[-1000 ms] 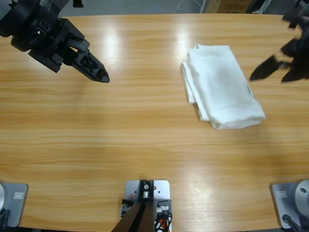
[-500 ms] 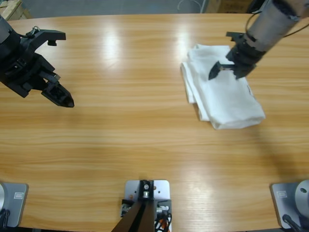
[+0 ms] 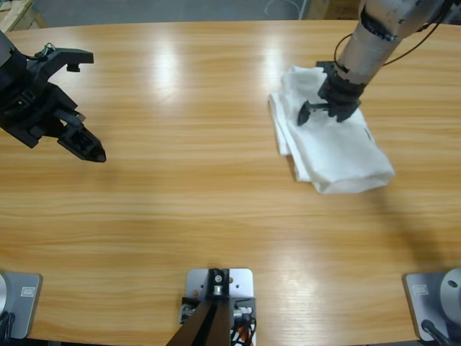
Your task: Fold clothes
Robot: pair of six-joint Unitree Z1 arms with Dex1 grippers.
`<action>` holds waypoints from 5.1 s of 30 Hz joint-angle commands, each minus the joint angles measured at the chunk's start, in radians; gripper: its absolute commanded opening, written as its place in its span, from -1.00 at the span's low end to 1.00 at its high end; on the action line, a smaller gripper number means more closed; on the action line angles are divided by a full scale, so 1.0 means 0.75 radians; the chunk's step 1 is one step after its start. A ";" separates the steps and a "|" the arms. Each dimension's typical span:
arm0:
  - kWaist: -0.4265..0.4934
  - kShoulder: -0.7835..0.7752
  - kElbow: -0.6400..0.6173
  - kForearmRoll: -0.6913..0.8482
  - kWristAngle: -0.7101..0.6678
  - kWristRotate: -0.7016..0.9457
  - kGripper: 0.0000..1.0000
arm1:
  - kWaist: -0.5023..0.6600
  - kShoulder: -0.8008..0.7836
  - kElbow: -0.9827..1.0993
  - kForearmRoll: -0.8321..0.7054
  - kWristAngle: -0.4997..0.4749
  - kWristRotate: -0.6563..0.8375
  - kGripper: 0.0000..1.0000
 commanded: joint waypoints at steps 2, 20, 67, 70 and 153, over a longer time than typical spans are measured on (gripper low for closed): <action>0.022 -0.008 0.042 0.004 0.013 0.006 0.84 | 0.232 0.153 -0.119 0.072 0.023 0.066 0.95; 0.049 -0.103 0.132 -0.021 0.023 -0.002 0.84 | 0.433 0.460 -1.372 0.811 -0.002 0.060 0.96; 0.049 -0.166 0.211 -0.055 0.035 -0.004 0.84 | 0.520 0.265 -0.337 0.065 0.175 0.223 0.95; 0.050 -0.171 0.213 -0.055 0.035 -0.004 0.84 | 0.586 0.401 -0.641 0.235 0.184 0.223 0.95; -0.010 0.977 -0.493 -0.078 0.399 0.174 0.99 | -0.245 -0.806 0.106 0.486 0.115 -0.327 0.95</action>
